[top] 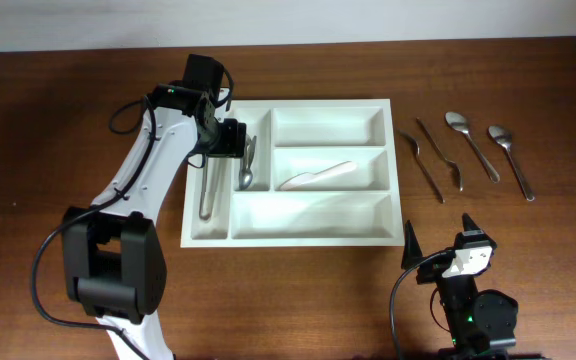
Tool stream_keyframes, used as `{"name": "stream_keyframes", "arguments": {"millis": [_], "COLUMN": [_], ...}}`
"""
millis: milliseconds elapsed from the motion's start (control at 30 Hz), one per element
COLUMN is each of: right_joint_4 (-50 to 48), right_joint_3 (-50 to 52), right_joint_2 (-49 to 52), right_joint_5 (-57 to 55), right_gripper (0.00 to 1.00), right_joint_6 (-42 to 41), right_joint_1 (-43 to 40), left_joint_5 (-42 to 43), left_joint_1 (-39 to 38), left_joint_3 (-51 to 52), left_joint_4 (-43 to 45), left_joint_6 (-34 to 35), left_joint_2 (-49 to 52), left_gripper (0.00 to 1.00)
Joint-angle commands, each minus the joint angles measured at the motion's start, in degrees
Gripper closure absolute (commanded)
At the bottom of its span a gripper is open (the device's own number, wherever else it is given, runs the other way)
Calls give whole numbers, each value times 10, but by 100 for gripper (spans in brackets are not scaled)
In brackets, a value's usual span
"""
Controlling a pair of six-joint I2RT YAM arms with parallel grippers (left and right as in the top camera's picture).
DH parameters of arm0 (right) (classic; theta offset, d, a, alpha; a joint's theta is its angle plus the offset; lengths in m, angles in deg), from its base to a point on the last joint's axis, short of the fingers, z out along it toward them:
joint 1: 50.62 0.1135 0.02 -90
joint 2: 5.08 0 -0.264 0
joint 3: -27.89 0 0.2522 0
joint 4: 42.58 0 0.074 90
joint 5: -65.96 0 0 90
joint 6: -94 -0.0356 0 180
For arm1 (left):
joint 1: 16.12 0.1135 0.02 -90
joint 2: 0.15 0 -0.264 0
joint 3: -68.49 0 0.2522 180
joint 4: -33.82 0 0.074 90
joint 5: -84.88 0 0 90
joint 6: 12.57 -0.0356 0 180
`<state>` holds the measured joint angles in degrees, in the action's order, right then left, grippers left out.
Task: Pack container
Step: 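Place the chopsticks into the tray's leftmost compartment and release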
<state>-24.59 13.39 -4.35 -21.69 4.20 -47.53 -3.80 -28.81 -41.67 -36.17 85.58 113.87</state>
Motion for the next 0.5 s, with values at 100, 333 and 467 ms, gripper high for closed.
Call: {"name": "stream_keyframes", "arguments": {"millis": [100, 333, 467], "right_joint_4": [1, 1, 1], "right_joint_3": [4, 4, 4], "right_joint_2": [-5, -5, -5], "right_joint_5": [-7, -7, -7], "right_gripper": [1, 1, 1], "right_joint_6": [-1, -1, -1], "right_joint_1": [-3, -3, -3], "left_joint_5": [-22, -42, -40], "left_joint_1": [22, 110, 168], "left_joint_3": [-87, -224, -263], "left_joint_4": [-44, -114, -127], "left_joint_6": [21, 86, 106], "left_joint_2": [5, 5, 5], "left_gripper": [14, 6, 1]}}
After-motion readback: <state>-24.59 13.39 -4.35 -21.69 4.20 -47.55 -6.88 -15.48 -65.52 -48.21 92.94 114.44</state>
